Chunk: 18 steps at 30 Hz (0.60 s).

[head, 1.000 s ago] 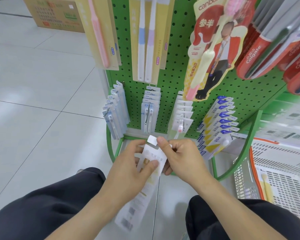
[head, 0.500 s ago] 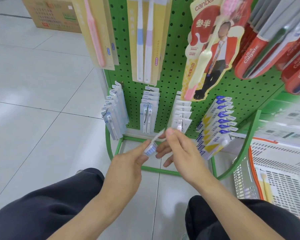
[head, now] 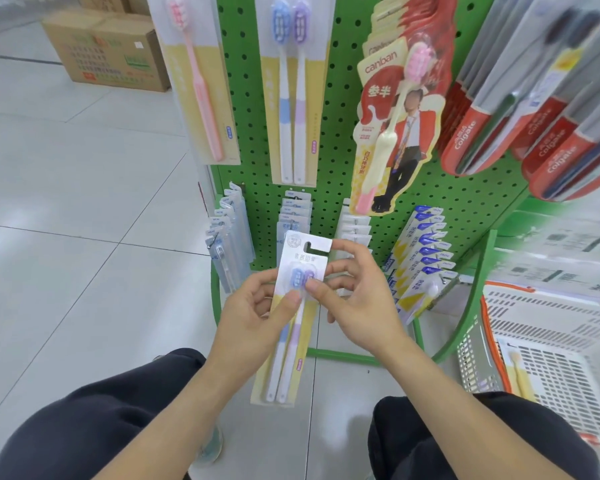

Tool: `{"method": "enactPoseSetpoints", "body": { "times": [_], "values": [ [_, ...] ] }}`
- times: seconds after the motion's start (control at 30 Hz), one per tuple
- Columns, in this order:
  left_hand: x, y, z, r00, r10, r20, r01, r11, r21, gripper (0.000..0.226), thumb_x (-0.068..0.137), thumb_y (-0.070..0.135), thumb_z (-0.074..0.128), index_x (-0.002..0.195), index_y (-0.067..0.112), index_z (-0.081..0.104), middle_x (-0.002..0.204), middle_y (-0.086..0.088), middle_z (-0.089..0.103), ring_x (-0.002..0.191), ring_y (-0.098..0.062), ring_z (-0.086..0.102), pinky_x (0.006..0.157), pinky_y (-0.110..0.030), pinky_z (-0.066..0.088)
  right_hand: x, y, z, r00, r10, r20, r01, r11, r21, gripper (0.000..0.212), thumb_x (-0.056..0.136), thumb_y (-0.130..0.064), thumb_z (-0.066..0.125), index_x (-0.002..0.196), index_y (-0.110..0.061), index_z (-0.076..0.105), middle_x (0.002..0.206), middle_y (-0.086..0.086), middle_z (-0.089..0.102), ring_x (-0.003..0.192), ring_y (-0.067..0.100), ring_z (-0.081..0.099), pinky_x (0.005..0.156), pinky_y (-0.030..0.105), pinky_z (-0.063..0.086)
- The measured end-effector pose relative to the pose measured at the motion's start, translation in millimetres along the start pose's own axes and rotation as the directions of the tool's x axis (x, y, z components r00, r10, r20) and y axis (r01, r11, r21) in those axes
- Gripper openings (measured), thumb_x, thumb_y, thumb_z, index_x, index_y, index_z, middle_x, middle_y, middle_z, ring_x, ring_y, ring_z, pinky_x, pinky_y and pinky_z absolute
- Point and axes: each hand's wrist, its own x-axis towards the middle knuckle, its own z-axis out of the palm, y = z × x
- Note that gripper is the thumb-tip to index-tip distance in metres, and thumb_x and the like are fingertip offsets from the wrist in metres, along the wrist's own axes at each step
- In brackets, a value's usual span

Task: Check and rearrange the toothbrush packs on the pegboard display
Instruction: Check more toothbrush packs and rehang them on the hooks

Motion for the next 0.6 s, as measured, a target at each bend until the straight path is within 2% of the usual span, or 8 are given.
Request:
{"method": "enactPoseSetpoints", "body": {
  "times": [0.1,0.17,0.23,0.3,0.4,0.5,0.6],
  "values": [
    [6.1,30.4,-4.0,0.991,0.109,-0.081,-0.112,0.993,-0.037,0.016,0.094,0.015,0.067,0.110,0.018,0.067,0.096,0.006,0.078,0.089,-0.010,0.074,0.074,-0.018,0.055,3.5,-33.8,6.3,0.984,-0.177,-0.038,0.173,0.982,-0.080,0.057,0.084,-0.020,0.081,0.130,-0.034,0.049,0.096,-0.007,0.068,0.080,0.012,0.065,0.064,0.023,0.049],
    [10.6,60.9,-9.2,0.970,0.201,-0.134,-0.210,0.976,-0.050,0.018,0.095,0.016,0.066,0.113,0.016,0.066,0.101,0.004,0.078,0.093,-0.010,0.074,0.077,-0.018,0.056,11.9,-68.2,9.6,0.958,-0.281,-0.060,0.274,0.957,-0.099,0.058,0.085,-0.023,0.080,0.134,-0.030,0.049,0.097,-0.008,0.069,0.082,0.011,0.065,0.064,0.021,0.047],
    [14.5,92.7,-14.0,0.944,0.277,-0.178,-0.294,0.953,-0.077,0.020,0.095,0.018,0.064,0.115,0.015,0.064,0.106,0.001,0.077,0.098,-0.013,0.073,0.082,-0.024,0.057,21.9,-104.4,10.1,0.923,-0.377,-0.074,0.366,0.921,-0.136,0.058,0.087,-0.025,0.078,0.138,-0.025,0.050,0.099,-0.007,0.070,0.085,0.010,0.067,0.064,0.022,0.050],
    [22.3,119.9,-18.1,0.920,0.323,-0.222,-0.353,0.929,-0.112,0.022,0.096,0.018,0.064,0.118,0.011,0.063,0.107,-0.003,0.076,0.101,-0.018,0.073,0.088,-0.035,0.058,29.9,-137.0,7.5,0.886,-0.451,-0.102,0.431,0.885,-0.174,0.053,0.089,-0.025,0.076,0.136,-0.020,0.053,0.103,-0.007,0.071,0.089,0.007,0.069,0.067,0.031,0.058],
    [42.4,148.9,-21.7,0.889,0.345,-0.302,-0.399,0.906,-0.140,0.022,0.098,0.017,0.063,0.118,0.008,0.061,0.108,-0.007,0.075,0.102,-0.021,0.073,0.094,-0.042,0.057,38.7,-176.4,-3.2,0.829,-0.542,-0.138,0.508,0.833,-0.221,0.036,0.090,-0.017,0.071,0.124,-0.016,0.059,0.102,-0.008,0.071,0.089,0.005,0.068,0.075,0.037,0.060],
    [62.4,165.4,-19.2,0.884,0.293,-0.365,-0.391,0.892,-0.229,0.016,0.099,0.016,0.063,0.113,0.010,0.061,0.107,-0.008,0.074,0.104,-0.022,0.071,0.100,-0.048,0.053,49.2,-203.6,-15.0,0.799,-0.599,-0.042,0.564,0.773,-0.289,0.018,0.090,-0.006,0.065,0.105,-0.017,0.066,0.095,-0.008,0.071,0.087,0.009,0.069,0.073,0.034,0.060],
    [73.7,176.9,-12.7,0.880,0.279,-0.384,-0.400,0.872,-0.283,0.019,0.100,0.016,0.060,0.116,0.005,0.060,0.105,-0.009,0.073,0.102,-0.023,0.070,0.100,-0.049,0.053,59.3,-220.9,-24.1,0.758,-0.649,0.066,0.612,0.672,-0.416,0.017,0.088,-0.002,0.061,0.096,-0.015,0.070,0.092,-0.008,0.072,0.083,0.008,0.068,0.069,0.019,0.054]
  ]
}}
